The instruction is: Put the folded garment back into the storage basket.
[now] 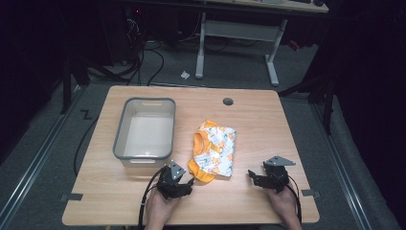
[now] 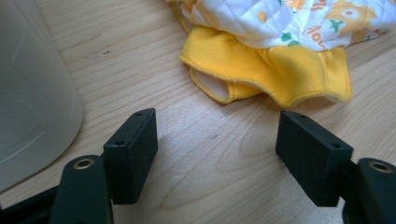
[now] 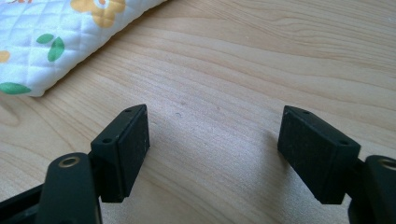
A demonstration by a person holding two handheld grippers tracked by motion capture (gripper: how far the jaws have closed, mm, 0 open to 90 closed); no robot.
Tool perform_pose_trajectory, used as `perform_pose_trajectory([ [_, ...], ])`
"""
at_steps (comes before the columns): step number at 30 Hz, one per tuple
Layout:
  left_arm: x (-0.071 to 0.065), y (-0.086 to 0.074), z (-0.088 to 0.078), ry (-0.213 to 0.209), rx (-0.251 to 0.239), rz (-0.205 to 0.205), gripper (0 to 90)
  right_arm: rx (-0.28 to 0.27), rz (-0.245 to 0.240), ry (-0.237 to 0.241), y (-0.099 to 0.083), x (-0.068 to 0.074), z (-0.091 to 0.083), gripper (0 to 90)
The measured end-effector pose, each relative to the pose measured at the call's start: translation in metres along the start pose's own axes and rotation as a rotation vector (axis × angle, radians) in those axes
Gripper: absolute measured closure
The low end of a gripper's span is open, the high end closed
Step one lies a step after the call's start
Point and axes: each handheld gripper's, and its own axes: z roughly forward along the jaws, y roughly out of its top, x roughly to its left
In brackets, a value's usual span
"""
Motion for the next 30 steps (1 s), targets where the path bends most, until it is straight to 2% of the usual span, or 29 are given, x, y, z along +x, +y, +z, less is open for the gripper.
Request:
perform_pose_trajectory([
  [9,-0.002,0.001,0.000,0.008,0.013,-0.012,27.8,0.001,-0.001,0.000,0.000,0.000,0.000,25.1],
  [14,-0.001,0.001,-0.001,-0.016,0.008,-0.030,28.1,0.001,-0.001,0.000,0.000,0.000,0.000,25.1],
  [18,-0.001,0.001,-0.005,-0.029,0.009,-0.022,28.7,0.001,-0.001,0.000,0.000,0.000,0.000,25.1],
  [24,-0.004,0.006,-0.015,-0.018,-0.022,-0.024,28.4,0.001,-0.001,0.000,0.000,0.000,0.000,25.1],
  [30,-0.008,0.013,-0.017,-0.051,-0.033,-0.028,28.0,0.001,-0.001,0.000,0.000,0.000,0.000,25.1],
])
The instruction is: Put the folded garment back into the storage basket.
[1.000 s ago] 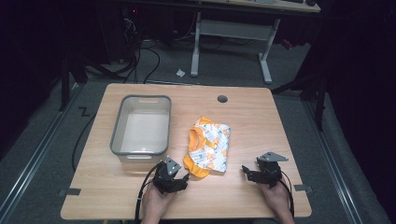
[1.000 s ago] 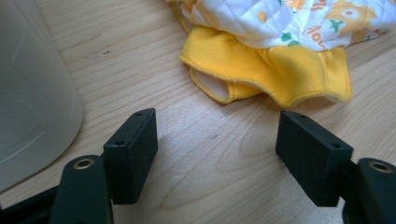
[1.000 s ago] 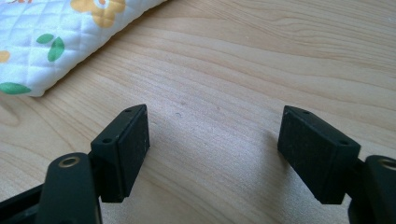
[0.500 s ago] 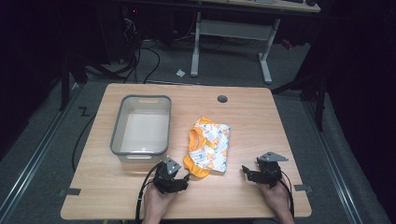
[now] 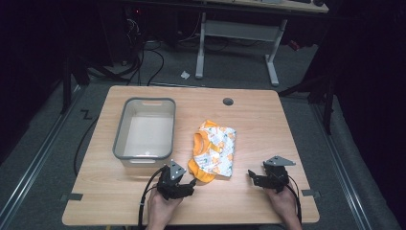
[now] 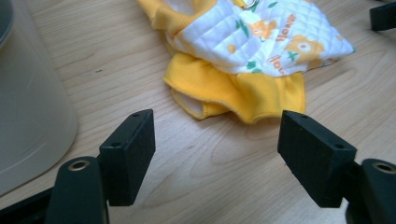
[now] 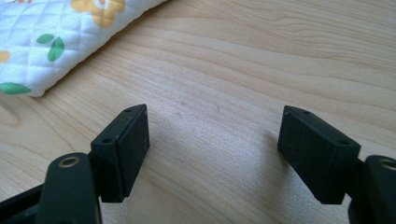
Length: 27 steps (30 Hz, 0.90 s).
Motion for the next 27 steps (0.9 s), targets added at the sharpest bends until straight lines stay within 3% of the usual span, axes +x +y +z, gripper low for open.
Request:
perform_pose_trajectory([
  [5,-0.003,0.010,-0.001,-0.029,-0.002,0.004,28.0,-0.001,-0.002,0.000,0.000,0.000,0.000,25.1],
  [8,-0.005,0.016,0.001,-0.012,-0.005,0.015,28.4,0.000,-0.002,0.000,0.000,0.000,0.000,25.1],
  [19,-0.008,0.041,0.012,-0.028,0.009,0.022,28.0,0.001,0.000,0.000,0.000,0.000,0.000,25.1],
  [27,-0.008,0.058,0.023,-0.013,0.018,0.025,28.6,0.001,-0.001,0.001,0.000,0.000,0.000,25.1],
])
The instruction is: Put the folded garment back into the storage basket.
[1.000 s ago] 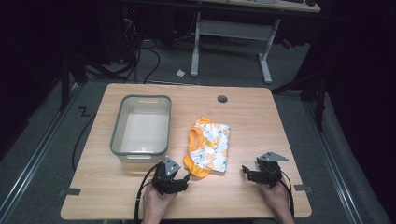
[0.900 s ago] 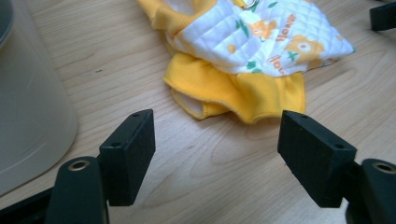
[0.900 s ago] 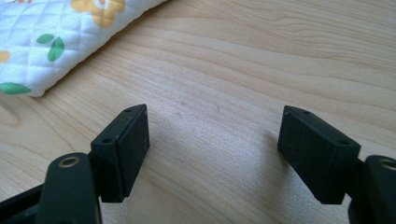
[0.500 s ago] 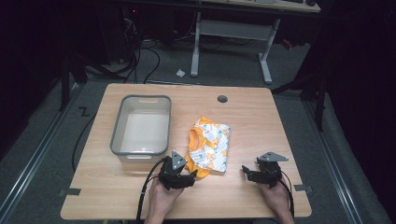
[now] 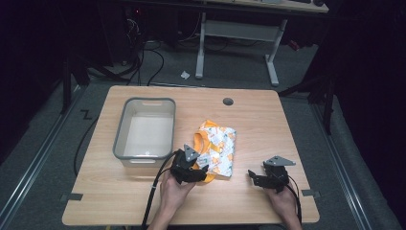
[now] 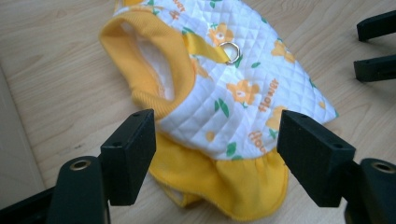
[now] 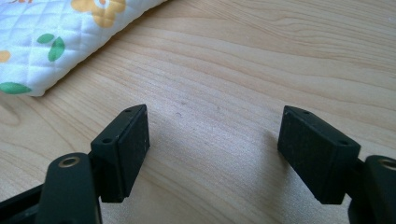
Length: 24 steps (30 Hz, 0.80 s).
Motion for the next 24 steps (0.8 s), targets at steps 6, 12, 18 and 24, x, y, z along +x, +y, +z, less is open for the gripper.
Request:
perform_pose_trajectory([
  [6,0.005,0.010,0.010,0.005,0.017,-0.031,28.3,0.000,-0.003,0.002,0.000,0.000,0.000,25.1],
  [12,0.012,0.019,0.019,0.015,0.013,-0.065,28.2,0.001,-0.004,0.003,0.000,0.000,0.000,25.0],
  [18,0.020,0.031,0.033,0.037,0.037,-0.073,26.3,0.001,-0.004,0.003,0.000,0.000,0.000,25.1],
  [24,0.024,0.038,0.050,0.047,0.049,-0.094,25.3,0.001,-0.004,0.004,0.000,0.000,0.000,25.0],
])
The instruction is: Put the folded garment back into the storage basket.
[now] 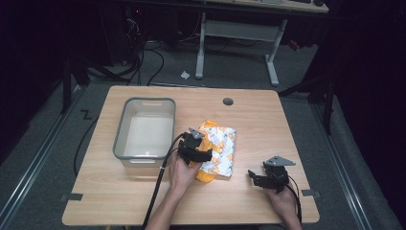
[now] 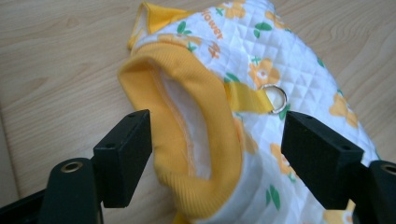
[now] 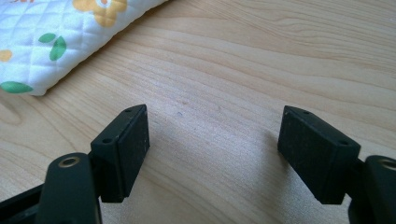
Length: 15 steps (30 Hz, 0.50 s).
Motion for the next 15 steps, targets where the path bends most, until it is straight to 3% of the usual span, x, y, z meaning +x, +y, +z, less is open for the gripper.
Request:
perform_pose_trajectory([
  [15,0.008,0.000,0.035,0.022,0.092,-0.031,23.3,0.000,-0.001,0.001,0.000,0.000,0.000,25.1],
])
